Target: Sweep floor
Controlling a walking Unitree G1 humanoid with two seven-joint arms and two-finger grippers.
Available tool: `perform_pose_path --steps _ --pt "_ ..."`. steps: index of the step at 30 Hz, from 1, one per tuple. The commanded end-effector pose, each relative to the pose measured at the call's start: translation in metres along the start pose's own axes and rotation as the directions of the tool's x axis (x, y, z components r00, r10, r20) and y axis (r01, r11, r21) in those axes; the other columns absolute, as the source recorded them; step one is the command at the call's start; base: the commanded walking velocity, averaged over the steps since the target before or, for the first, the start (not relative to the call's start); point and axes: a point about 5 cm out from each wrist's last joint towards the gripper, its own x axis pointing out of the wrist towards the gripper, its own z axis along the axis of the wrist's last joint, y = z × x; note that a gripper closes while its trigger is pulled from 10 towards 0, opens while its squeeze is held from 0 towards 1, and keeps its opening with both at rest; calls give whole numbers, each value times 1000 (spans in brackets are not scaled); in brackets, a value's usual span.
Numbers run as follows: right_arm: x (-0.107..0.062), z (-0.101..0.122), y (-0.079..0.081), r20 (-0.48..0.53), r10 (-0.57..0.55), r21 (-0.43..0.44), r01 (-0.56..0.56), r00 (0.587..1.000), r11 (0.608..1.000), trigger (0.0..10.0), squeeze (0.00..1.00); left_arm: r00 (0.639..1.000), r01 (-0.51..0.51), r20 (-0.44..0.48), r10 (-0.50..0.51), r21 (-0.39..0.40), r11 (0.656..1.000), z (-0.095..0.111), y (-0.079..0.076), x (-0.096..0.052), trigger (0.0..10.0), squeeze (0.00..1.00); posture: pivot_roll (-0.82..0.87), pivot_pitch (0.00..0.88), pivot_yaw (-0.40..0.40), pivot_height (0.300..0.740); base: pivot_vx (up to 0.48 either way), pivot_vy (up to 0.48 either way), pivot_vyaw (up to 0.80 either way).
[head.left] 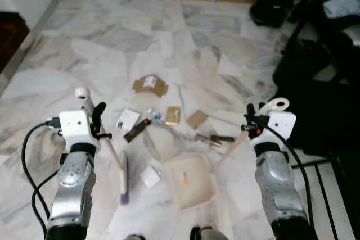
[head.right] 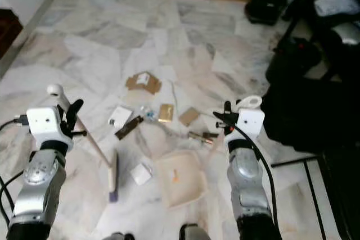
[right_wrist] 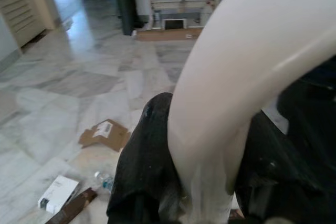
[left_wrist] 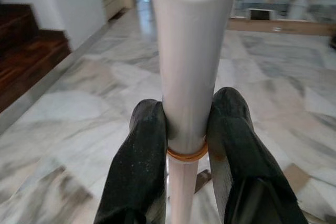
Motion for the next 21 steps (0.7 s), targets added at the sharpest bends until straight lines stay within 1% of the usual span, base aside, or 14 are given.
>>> perform_pose_path --steps 1,5,14,21 --pt "1 4 2 14 -1 35 1 1000 999 10000 0 1000 -4 17 4 -2 1000 4 3 0 10000 0 -119 206 -28 740 0 352 -563" --pt "1 3 2 13 6 25 -6 1000 1000 10000 0 1000 0 18 1 -3 1000 4 2 0 10000 0 -118 207 -29 740 0 354 -800" --pt "0 4 3 22 6 16 -6 1000 1000 10000 0 1000 4 23 -4 -4 1000 5 0 -1 10000 0 -116 208 -29 740 0 329 0" --pt "-1 3 2 20 6 18 -6 1000 1000 10000 0 999 18 30 -19 5 1000 7 -3 0 10000 0 -115 209 -28 740 0 0 0"
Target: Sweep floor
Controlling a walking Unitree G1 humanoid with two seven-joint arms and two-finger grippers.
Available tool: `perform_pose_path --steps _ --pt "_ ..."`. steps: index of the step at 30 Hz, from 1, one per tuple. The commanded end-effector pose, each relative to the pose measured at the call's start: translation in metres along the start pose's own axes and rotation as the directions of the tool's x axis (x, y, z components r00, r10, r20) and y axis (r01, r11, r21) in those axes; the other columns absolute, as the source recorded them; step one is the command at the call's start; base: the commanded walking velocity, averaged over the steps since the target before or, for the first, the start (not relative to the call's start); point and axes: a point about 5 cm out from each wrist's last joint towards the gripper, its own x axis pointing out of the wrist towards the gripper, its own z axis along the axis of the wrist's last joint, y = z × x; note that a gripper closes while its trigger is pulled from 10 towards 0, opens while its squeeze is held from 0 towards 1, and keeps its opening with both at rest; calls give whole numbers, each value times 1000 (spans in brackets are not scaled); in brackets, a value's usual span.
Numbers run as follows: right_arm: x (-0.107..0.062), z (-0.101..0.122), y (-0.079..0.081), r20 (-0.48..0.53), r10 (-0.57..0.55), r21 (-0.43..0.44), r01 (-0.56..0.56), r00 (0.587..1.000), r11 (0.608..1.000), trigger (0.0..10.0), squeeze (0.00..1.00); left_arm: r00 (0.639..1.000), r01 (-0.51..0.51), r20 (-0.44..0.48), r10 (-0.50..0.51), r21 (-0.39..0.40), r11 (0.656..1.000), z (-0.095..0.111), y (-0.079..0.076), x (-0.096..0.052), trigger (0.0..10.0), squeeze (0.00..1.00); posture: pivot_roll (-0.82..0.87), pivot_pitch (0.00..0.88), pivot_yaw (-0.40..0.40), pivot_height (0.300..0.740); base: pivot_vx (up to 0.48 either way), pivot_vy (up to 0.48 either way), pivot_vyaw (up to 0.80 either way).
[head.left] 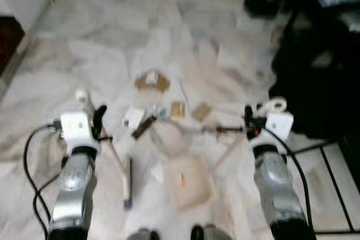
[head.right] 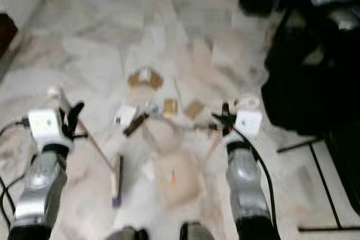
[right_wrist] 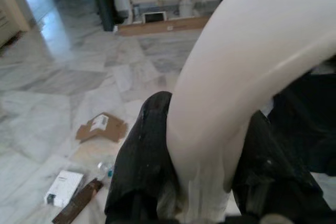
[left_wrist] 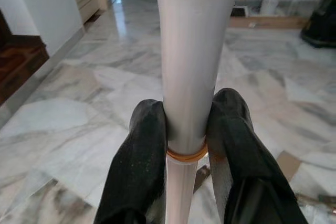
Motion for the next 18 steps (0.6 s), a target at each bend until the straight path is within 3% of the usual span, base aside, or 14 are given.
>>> perform_pose_path --steps 1,4,18 --pt "2 10 2 44 6 2 -6 999 1000 10000 0 1000 -9 27 8 7 1000 7 5 -1 10000 0 -115 209 -28 740 0 0 0" --pt "2 9 3 43 5 1 -5 999 1000 10000 0 999 -5 34 5 13 1000 8 5 0 10000 0 -113 210 -28 740 0 0 0" --pt "3 10 2 48 -1 5 1 999 1000 10000 0 999 9 40 -9 5 1000 9 0 1 10000 0 -115 204 -27 740 287 0 0"
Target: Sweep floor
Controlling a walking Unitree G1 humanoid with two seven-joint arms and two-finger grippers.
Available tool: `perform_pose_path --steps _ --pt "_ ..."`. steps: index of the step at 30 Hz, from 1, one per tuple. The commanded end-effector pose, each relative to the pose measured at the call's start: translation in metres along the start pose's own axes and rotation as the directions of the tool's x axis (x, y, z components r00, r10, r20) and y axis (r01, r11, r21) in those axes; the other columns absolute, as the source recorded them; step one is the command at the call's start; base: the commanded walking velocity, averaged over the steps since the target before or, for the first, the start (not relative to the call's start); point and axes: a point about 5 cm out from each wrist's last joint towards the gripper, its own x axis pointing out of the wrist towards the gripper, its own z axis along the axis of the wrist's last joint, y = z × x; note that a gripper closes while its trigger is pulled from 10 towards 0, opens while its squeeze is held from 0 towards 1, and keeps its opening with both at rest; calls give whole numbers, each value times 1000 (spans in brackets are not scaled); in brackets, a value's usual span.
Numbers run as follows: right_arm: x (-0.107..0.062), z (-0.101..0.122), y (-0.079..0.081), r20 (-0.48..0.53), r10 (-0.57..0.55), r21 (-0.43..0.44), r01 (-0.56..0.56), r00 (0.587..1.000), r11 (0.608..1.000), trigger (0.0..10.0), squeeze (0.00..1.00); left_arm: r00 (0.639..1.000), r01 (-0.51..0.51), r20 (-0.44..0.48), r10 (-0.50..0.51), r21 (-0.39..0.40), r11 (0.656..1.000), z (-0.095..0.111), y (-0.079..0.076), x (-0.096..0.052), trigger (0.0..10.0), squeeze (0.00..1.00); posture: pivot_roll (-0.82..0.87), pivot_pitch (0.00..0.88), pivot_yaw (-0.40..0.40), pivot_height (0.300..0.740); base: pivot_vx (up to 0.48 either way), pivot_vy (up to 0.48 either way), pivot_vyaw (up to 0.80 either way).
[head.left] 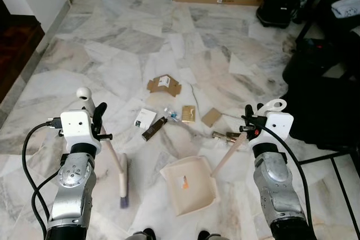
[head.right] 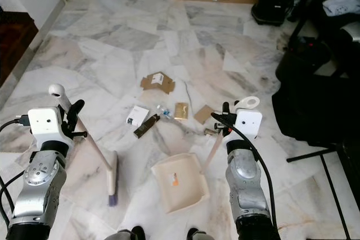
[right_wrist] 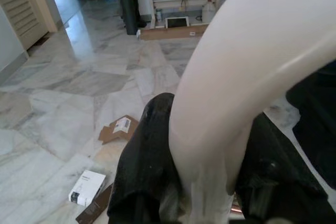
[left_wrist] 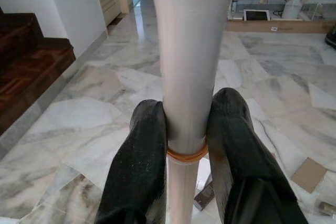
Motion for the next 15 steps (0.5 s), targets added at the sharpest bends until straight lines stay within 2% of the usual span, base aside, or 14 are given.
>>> perform_pose_path --steps 1,15 --pt "1 7 -1 36 -2 6 2 999 1000 10000 0 999 14 42 -14 -4 1000 9 -3 1 10000 0 -115 203 -27 740 300 0 0" --pt "1 4 0 27 9 -15 -9 1000 1000 10000 0 999 22 41 -22 -8 1000 9 -5 1 10000 0 -112 194 -32 740 307 0 0"
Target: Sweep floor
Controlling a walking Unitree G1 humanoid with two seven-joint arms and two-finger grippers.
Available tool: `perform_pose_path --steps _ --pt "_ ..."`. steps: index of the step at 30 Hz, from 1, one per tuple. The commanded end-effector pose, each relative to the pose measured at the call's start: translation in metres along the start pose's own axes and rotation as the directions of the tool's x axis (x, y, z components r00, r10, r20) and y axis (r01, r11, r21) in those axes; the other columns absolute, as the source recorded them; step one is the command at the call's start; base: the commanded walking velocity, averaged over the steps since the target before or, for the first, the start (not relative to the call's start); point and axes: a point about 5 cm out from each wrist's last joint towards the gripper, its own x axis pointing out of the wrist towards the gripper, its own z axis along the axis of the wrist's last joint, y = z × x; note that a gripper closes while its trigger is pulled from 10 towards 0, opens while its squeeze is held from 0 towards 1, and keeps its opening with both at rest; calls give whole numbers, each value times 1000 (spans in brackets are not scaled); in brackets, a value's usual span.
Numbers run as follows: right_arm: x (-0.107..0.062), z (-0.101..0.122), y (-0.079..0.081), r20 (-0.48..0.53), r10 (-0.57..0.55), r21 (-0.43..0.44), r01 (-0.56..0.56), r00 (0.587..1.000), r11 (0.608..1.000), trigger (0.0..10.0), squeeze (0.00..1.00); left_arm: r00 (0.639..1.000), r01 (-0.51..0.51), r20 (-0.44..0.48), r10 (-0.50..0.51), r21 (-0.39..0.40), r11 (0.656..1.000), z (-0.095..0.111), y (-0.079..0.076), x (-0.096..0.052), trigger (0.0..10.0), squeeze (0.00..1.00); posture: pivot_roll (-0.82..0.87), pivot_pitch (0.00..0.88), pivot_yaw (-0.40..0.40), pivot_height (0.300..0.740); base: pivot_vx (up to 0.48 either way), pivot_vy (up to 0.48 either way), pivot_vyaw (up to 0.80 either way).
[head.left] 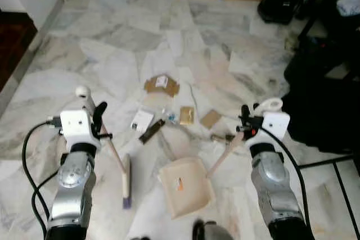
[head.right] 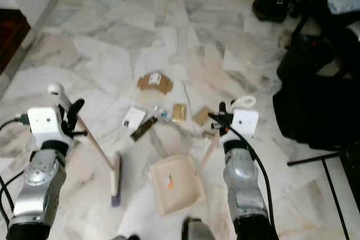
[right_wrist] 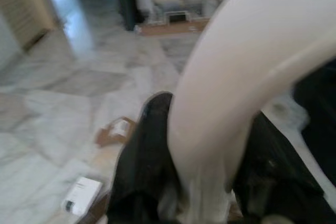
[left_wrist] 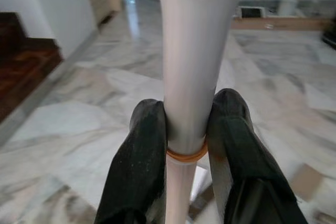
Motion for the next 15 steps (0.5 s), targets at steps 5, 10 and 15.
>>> perform_pose_path --steps 5,10,15 --pt "0 6 -2 35 -10 -9 10 999 1000 10000 0 999 6 38 -5 -4 1000 9 2 1 10000 0 -114 202 -31 740 245 0 0" --pt "-1 3 -4 29 -19 -13 19 999 1000 10000 0 999 26 23 -25 -18 999 7 0 0 10000 0 -112 210 -31 740 0 0 0" --pt "-1 -1 -4 17 -19 -19 20 1000 1000 10000 0 997 71 -6 -71 -34 997 2 -5 -1 10000 0 -113 220 -31 740 0 0 0"
